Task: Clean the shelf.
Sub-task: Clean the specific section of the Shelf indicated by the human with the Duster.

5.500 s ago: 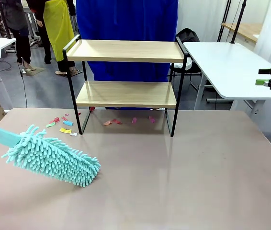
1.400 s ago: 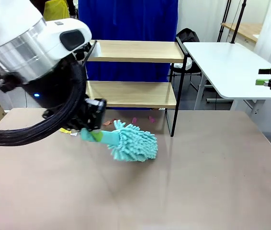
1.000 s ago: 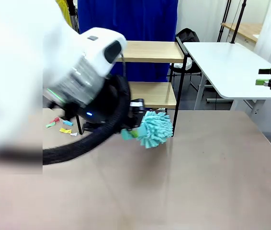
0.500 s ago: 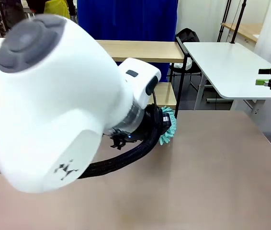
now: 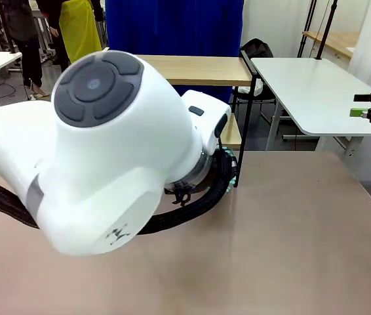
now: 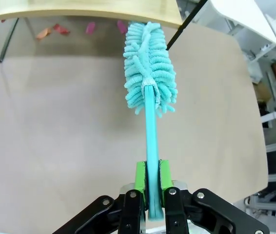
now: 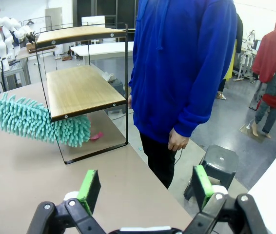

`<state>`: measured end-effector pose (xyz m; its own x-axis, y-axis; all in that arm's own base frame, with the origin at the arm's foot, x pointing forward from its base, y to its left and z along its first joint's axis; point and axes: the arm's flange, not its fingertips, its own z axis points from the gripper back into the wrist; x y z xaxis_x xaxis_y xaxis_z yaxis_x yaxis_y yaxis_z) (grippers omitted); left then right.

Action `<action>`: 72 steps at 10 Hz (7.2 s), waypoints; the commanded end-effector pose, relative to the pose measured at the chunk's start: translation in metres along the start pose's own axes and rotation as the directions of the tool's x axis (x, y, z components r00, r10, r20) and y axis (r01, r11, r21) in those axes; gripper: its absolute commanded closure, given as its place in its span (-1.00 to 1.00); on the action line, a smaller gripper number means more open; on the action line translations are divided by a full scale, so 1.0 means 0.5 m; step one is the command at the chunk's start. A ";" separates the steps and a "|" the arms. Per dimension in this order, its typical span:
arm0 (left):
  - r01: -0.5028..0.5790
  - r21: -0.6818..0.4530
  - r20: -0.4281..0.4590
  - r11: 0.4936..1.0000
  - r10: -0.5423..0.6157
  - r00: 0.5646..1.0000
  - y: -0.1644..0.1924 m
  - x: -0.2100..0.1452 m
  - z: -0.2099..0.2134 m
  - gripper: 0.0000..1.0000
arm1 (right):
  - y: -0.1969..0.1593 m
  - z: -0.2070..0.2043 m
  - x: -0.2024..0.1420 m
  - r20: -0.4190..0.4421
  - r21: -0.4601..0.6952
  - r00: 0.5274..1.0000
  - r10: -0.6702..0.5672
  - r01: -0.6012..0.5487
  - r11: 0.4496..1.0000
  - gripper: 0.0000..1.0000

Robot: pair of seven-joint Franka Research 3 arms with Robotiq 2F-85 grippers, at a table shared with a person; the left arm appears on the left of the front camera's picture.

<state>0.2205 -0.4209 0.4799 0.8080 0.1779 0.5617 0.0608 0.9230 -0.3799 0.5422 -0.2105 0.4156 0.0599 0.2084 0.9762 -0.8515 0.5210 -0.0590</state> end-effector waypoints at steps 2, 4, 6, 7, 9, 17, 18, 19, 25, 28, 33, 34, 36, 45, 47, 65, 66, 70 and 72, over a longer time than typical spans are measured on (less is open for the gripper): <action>-0.035 0.028 0.075 0.999 0.033 0.997 -0.051 -0.014 -0.089 0.73 | 0.003 -0.001 0.005 0.002 -0.002 1.000 0.003 -0.003 1.000 -1.00; -0.036 0.041 0.133 0.998 0.031 0.991 -0.074 -0.005 -0.127 0.73 | 0.003 -0.001 0.005 0.002 -0.002 1.000 0.003 -0.003 1.000 -1.00; 0.003 0.089 0.167 0.996 -0.018 0.986 -0.088 0.002 -0.178 0.73 | 0.003 -0.001 0.005 0.002 -0.002 1.000 0.003 -0.003 1.000 -1.00; 0.019 0.102 0.152 0.995 -0.034 0.988 -0.096 0.006 -0.206 0.73 | 0.003 -0.001 0.005 0.002 -0.002 1.000 0.003 -0.003 1.000 -1.00; 0.044 0.115 0.163 0.992 -0.063 0.985 -0.116 0.022 -0.237 0.73 | 0.003 -0.001 0.005 0.002 -0.002 1.000 0.003 -0.003 1.000 -1.00; 0.101 0.214 0.040 0.972 -0.112 0.993 -0.093 0.010 -0.301 0.73 | 0.003 -0.001 0.005 0.002 -0.002 1.000 0.003 -0.003 1.000 -1.00; 0.101 0.214 0.040 0.972 -0.112 0.993 -0.093 0.010 -0.301 0.73 | 0.003 -0.001 0.005 0.002 -0.002 1.000 0.003 -0.003 1.000 -1.00; 0.101 0.214 0.040 0.972 -0.112 0.993 -0.093 0.010 -0.301 0.73 | 0.003 -0.001 0.005 0.002 -0.002 1.000 0.003 -0.003 1.000 -1.00; 0.060 0.317 -0.039 0.946 -0.050 0.998 -0.018 0.025 -0.323 0.73 | 0.003 -0.001 0.005 0.002 -0.002 1.000 0.003 -0.003 1.000 -1.00; 0.101 0.356 -0.090 0.929 -0.073 0.993 0.106 0.066 -0.297 0.73 | 0.003 -0.001 0.005 0.002 -0.002 1.000 0.003 -0.003 1.000 -1.00; 0.091 0.450 -0.071 0.888 -0.066 0.995 0.215 0.092 -0.277 0.73 | 0.003 -0.001 0.005 0.002 -0.002 1.000 0.003 -0.003 1.000 -1.00; 0.095 0.476 -0.070 0.874 -0.070 0.995 0.246 0.100 -0.275 0.73 | 0.003 -0.001 0.005 0.002 -0.002 1.000 0.003 -0.003 1.000 -1.00; 0.087 0.548 -0.048 0.832 -0.072 0.996 0.313 0.121 -0.258 0.73 | 0.003 -0.001 0.005 0.002 -0.002 1.000 0.003 -0.003 1.000 -1.00; 0.075 0.483 -0.028 0.873 -0.070 0.997 0.353 0.135 -0.207 0.73 | 0.003 -0.001 0.005 0.002 -0.002 1.000 0.003 -0.003 1.000 -1.00; 0.104 0.381 -0.020 0.919 -0.104 0.994 0.350 0.138 -0.141 0.73 | 0.003 -0.001 0.005 0.002 -0.002 1.000 0.003 -0.003 1.000 -1.00; 0.607 -0.184 -0.304 0.773 -0.632 0.713 0.593 0.304 0.309 0.73 | 0.003 -0.001 0.005 0.002 -0.002 1.000 0.003 -0.003 1.000 -1.00; 0.622 -0.213 -0.296 0.753 -0.657 0.693 0.595 0.325 0.356 0.73 | 0.003 -0.001 0.005 0.002 -0.002 1.000 0.003 -0.003 1.000 -1.00; 0.654 -0.196 -0.289 0.730 -0.681 0.673 0.577 0.372 0.516 0.73 | 0.003 -0.001 0.005 0.002 -0.002 1.000 0.003 -0.003 1.000 -1.00; 0.633 -0.211 -0.284 0.745 -0.666 0.690 0.579 0.358 0.511 0.73 | 0.003 -0.001 0.005 0.002 -0.002 1.000 0.003 -0.003 1.000 -1.00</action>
<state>0.2284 -0.0341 0.6705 0.6679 -0.6118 0.4238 0.6974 0.7134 -0.0690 0.5420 -0.2108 0.4154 0.0603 0.2078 0.9763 -0.8513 0.5214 -0.0584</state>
